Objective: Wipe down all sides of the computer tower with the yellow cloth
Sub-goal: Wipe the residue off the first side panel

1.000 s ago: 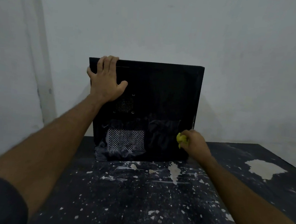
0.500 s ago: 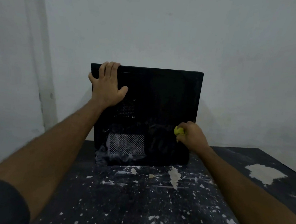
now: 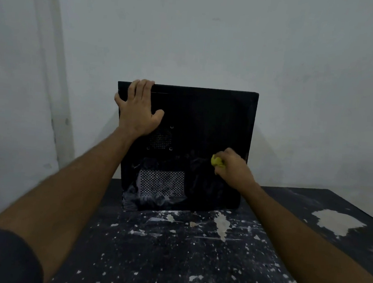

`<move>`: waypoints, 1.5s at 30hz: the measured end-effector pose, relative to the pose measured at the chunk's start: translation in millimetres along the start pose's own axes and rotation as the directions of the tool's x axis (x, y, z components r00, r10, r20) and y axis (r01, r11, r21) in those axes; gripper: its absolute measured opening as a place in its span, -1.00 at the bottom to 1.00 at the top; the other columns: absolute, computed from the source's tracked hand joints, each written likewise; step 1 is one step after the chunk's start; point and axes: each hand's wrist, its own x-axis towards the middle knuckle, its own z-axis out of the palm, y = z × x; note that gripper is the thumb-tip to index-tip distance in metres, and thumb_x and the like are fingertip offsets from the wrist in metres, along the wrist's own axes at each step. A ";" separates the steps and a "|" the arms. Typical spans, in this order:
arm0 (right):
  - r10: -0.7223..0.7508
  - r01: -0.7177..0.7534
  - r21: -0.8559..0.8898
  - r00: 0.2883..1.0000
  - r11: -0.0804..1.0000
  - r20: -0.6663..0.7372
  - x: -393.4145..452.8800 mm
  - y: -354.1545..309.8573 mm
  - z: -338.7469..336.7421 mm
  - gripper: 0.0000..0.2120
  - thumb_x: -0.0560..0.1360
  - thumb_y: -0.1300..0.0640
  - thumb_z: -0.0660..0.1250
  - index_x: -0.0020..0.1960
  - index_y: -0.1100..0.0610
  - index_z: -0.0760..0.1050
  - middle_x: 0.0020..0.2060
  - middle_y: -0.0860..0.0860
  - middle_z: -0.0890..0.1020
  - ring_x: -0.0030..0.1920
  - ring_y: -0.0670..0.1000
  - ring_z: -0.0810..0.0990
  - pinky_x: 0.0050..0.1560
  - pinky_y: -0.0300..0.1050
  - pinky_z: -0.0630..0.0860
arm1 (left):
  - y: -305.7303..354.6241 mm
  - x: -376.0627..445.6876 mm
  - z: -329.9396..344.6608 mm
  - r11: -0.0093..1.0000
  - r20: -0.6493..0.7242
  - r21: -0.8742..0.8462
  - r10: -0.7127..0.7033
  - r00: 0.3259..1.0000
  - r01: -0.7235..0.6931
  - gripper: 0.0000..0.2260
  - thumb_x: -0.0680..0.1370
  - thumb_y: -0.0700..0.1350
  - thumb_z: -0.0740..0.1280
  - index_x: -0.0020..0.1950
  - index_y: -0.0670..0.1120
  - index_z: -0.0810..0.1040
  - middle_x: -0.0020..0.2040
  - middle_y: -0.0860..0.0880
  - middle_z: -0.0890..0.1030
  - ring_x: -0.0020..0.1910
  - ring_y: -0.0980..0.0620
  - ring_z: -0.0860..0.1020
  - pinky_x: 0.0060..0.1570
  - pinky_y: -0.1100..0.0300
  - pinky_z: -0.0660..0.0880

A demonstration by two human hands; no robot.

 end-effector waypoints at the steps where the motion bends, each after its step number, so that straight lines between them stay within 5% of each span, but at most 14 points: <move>1: 0.028 -0.027 -0.015 0.999 1.000 0.041 -0.1 1.9 -2.1 -0.69 0.43 0.18 0.46 0.16 0.13 0.61 0.03 0.08 0.51 -0.04 0.18 0.58 -0.08 -0.01 0.52 | 0.1 0.1 0.5 1.000 0.000 0.000 0.000 1.000 0.000 -0.29 0.45 0.19 0.19 0.56 -0.05 0.20 0.55 -0.03 0.25 0.57 -0.06 0.14 0.39 -0.45 0.11; 5: 0.142 -0.132 0.075 0.978 0.988 -0.153 6.9 -8.7 -1.1 -0.70 0.45 0.21 0.45 0.17 0.20 0.59 0.04 0.12 0.51 -0.08 0.14 0.56 -0.11 -0.06 0.46 | 1.3 -0.5 4.6 1.000 -0.011 -0.011 -0.006 1.000 0.006 -0.29 0.46 0.15 0.20 0.58 -0.05 0.19 0.56 -0.03 0.23 0.59 -0.07 0.12 0.40 -0.48 0.07; 8: -0.019 0.019 0.026 1.000 0.999 -0.003 2.6 -19.5 9.6 -0.73 0.45 0.23 0.44 0.15 0.17 0.61 0.03 0.10 0.50 -0.04 0.15 0.57 -0.09 -0.07 0.47 | -2.3 -2.5 6.7 0.999 0.000 -0.044 0.011 1.000 -0.011 -0.27 0.47 0.11 0.17 0.63 -0.05 0.13 0.62 -0.01 0.18 0.63 -0.04 0.05 0.43 -0.50 -0.03; 12: 0.147 -0.144 0.051 0.987 0.988 -0.071 7.3 -13.6 0.7 -0.74 0.42 0.20 0.46 0.10 0.17 0.61 0.01 0.10 0.51 -0.08 0.16 0.57 -0.09 0.03 0.55 | -4.8 -24.3 6.7 0.976 -0.088 -0.216 -0.009 0.996 -0.010 -0.24 0.47 -0.07 0.17 0.68 -0.04 0.05 0.68 0.02 0.04 0.66 0.02 -0.05 0.54 -0.34 -0.20; 17: -0.007 0.007 0.005 0.998 1.000 0.055 -3.3 -19.9 17.5 -0.74 0.44 0.21 0.44 0.13 0.16 0.61 0.01 0.08 0.50 -0.06 0.15 0.58 -0.13 -0.05 0.48 | -2.1 -88.2 16.2 0.908 -0.272 -0.405 -0.234 0.933 0.109 -0.37 0.42 -0.19 0.24 0.52 -0.12 0.34 0.48 -0.11 0.33 0.48 -0.09 0.30 0.49 -0.14 0.19; 21: 0.133 -0.121 0.102 0.983 0.987 -0.124 2.8 -28.7 21.7 -0.73 0.46 0.21 0.45 0.15 0.19 0.59 0.03 0.10 0.50 -0.13 0.03 0.49 -0.14 -0.11 0.43 | -12.6 -147.0 44.1 0.813 -0.203 -0.507 -0.436 0.877 0.286 -0.46 0.43 -0.17 0.21 0.43 -0.17 0.38 0.36 -0.17 0.38 0.34 -0.15 0.36 0.37 -0.08 0.26; 24: -0.029 0.029 0.038 1.000 0.999 -0.001 2.3 -38.4 29.0 -0.74 0.45 0.18 0.44 0.13 0.16 0.59 0.00 0.07 0.48 -0.09 0.10 0.55 -0.12 -0.02 0.52 | -26.3 -187.2 67.2 0.738 -0.100 -0.535 -0.538 0.837 0.411 -0.47 0.47 -0.16 0.19 0.45 -0.21 0.36 0.37 -0.19 0.37 0.35 -0.18 0.36 0.40 -0.11 0.27; 26: 0.086 -0.085 0.059 0.996 0.995 -0.017 8.2 -37.6 25.2 -0.75 0.41 0.15 0.47 0.07 0.16 0.60 -0.03 0.06 0.48 -0.12 0.11 0.55 -0.19 -0.07 0.45 | -34.8 -213.0 82.0 0.650 0.012 -0.570 -0.606 0.795 0.504 -0.47 0.51 -0.12 0.16 0.49 -0.21 0.34 0.41 -0.17 0.36 0.37 -0.20 0.36 0.42 -0.18 0.30; 29: 0.113 -0.101 0.100 0.986 0.990 -0.121 12.3 -42.9 27.0 -0.75 0.47 0.18 0.45 0.13 0.18 0.58 0.03 0.09 0.48 -0.14 0.06 0.52 -0.18 -0.08 0.45 | -41.4 -241.9 94.8 0.573 0.120 -0.636 -0.588 0.800 0.517 -0.50 0.56 -0.08 0.10 0.49 -0.18 0.39 0.37 -0.07 0.40 0.34 -0.14 0.43 0.41 -0.13 0.39; 33: -0.009 0.008 0.024 1.000 1.000 0.005 10.5 -38.6 25.5 -0.74 0.44 0.14 0.47 0.12 0.13 0.60 0.01 0.08 0.50 -0.07 0.15 0.58 -0.10 0.05 0.56 | -37.2 -255.9 94.9 0.522 0.162 -0.679 -0.579 0.799 0.516 -0.49 0.58 -0.09 0.08 0.51 -0.17 0.40 0.33 0.04 0.42 0.32 -0.01 0.47 0.33 0.16 0.37; 36: 0.093 -0.083 0.077 0.987 0.994 -0.135 18.4 -37.2 21.0 -0.74 0.43 0.16 0.48 0.10 0.17 0.61 0.01 0.10 0.50 -0.12 0.10 0.56 -0.16 -0.02 0.54 | -39.0 -258.0 97.8 0.514 0.178 -0.680 -0.575 0.798 0.522 -0.49 0.58 -0.07 0.08 0.52 -0.16 0.39 0.34 0.02 0.43 0.33 0.00 0.47 0.39 0.09 0.40; 40: -0.115 0.114 0.003 0.993 0.993 0.012 11.4 -44.4 31.1 -0.72 0.49 0.13 0.46 0.18 0.14 0.59 0.03 0.07 0.47 -0.07 0.12 0.55 -0.14 -0.02 0.52 | -42.0 -259.3 98.2 0.525 0.207 -0.650 -0.574 0.792 0.550 -0.50 0.61 -0.11 0.09 0.57 -0.10 0.35 0.42 -0.04 0.43 0.36 0.03 0.43 0.44 0.07 0.35; 43: 0.065 -0.061 0.043 0.994 0.997 -0.085 18.7 -41.4 26.9 -0.74 0.47 0.12 0.46 0.13 0.15 0.59 0.01 0.06 0.47 -0.13 0.06 0.51 -0.20 -0.10 0.42 | -41.2 -260.0 100.2 0.530 0.221 -0.639 -0.568 0.793 0.558 -0.49 0.61 -0.13 0.10 0.59 -0.03 0.31 0.46 -0.06 0.42 0.39 0.02 0.42 0.43 0.08 0.33; 45: 0.047 -0.035 0.091 0.989 0.995 -0.137 18.0 -49.5 29.8 -0.75 0.50 0.14 0.45 0.15 0.17 0.58 0.02 0.08 0.46 -0.14 0.03 0.49 -0.18 -0.11 0.45 | -43.6 -260.5 103.2 0.523 0.229 -0.641 -0.568 0.791 0.561 -0.48 0.59 -0.09 0.10 0.58 0.02 0.31 0.45 -0.05 0.44 0.39 0.00 0.43 0.44 0.01 0.36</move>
